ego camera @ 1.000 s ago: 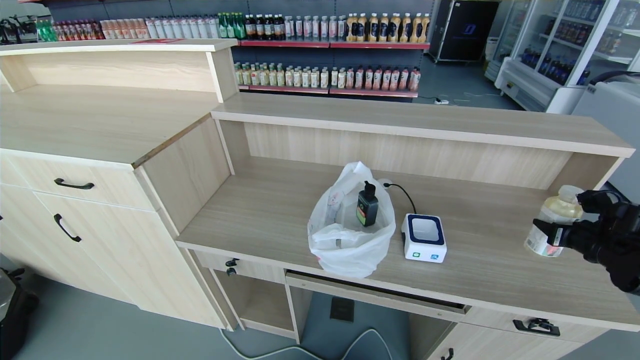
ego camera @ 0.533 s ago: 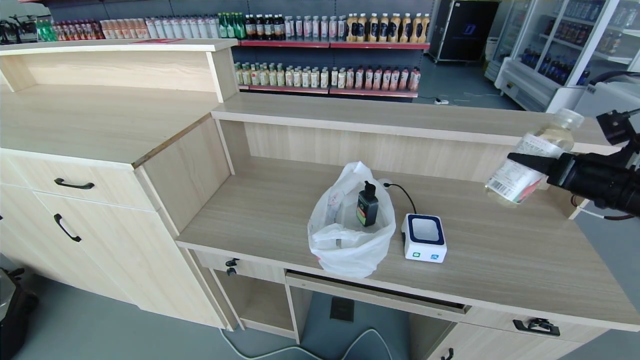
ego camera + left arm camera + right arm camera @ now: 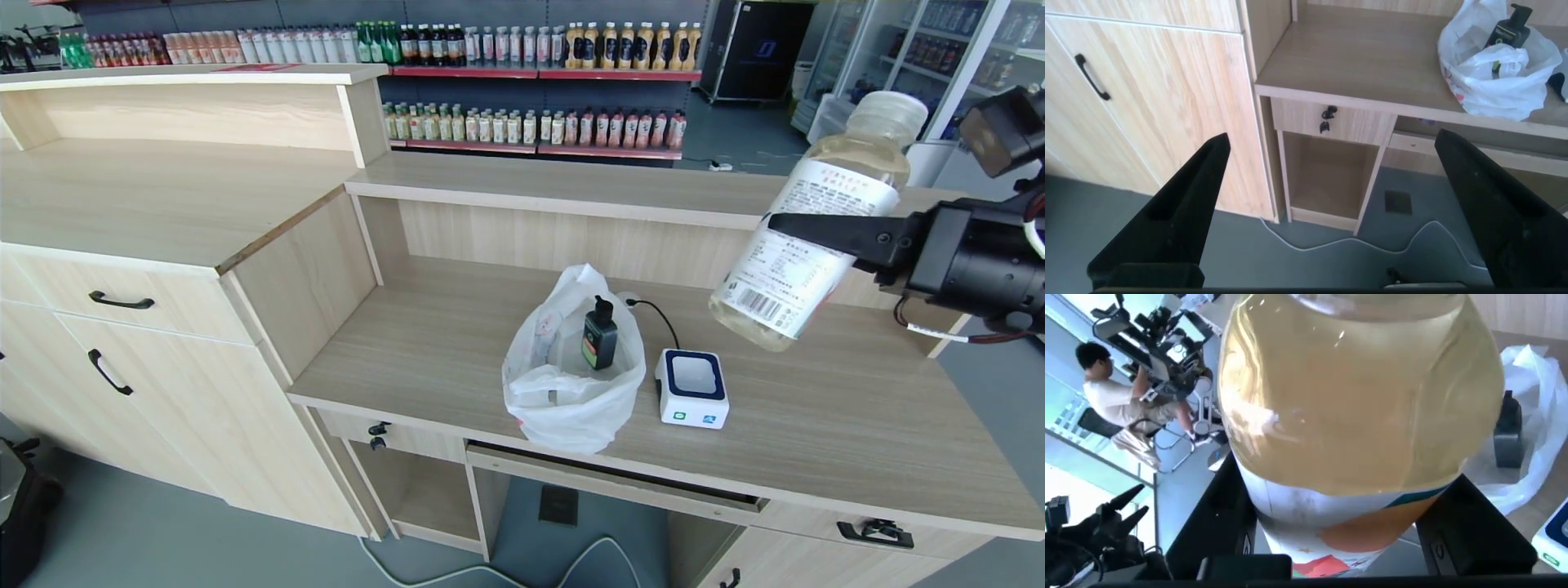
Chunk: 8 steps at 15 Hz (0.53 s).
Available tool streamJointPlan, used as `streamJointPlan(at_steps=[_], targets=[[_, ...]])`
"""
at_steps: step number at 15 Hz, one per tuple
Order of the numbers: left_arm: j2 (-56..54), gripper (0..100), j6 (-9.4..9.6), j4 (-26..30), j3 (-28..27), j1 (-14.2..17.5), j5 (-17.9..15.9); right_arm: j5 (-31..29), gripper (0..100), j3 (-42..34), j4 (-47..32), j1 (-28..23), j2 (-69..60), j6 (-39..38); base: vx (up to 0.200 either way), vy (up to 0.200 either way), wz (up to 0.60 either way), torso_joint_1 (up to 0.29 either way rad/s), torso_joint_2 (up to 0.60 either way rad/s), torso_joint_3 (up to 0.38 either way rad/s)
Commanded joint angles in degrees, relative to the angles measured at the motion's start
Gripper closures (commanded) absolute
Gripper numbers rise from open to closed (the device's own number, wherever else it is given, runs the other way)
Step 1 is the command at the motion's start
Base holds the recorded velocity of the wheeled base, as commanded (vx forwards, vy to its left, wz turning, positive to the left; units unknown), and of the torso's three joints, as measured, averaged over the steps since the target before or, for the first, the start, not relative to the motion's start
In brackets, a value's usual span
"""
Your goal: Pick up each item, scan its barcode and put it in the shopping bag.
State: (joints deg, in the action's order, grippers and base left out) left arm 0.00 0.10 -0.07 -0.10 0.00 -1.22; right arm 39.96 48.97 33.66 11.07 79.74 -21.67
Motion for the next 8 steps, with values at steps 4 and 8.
streamJointPlan(at_steps=[4, 8], targets=[[0.0, 0, -0.01, 0.0, 0.0, 0.0, 0.0, 0.2, 100, 6.8, -5.2, 7.6, -3.1, -0.3, 0.000, 0.000, 0.00, 0.000, 0.00, 0.000], [0.0, 0, -0.01, 0.0, 0.0, 0.0, 0.0, 4.2, 100, 7.3, -8.9, 9.1, -6.0, -2.4, 0.000, 0.000, 0.00, 0.000, 0.00, 0.000]])
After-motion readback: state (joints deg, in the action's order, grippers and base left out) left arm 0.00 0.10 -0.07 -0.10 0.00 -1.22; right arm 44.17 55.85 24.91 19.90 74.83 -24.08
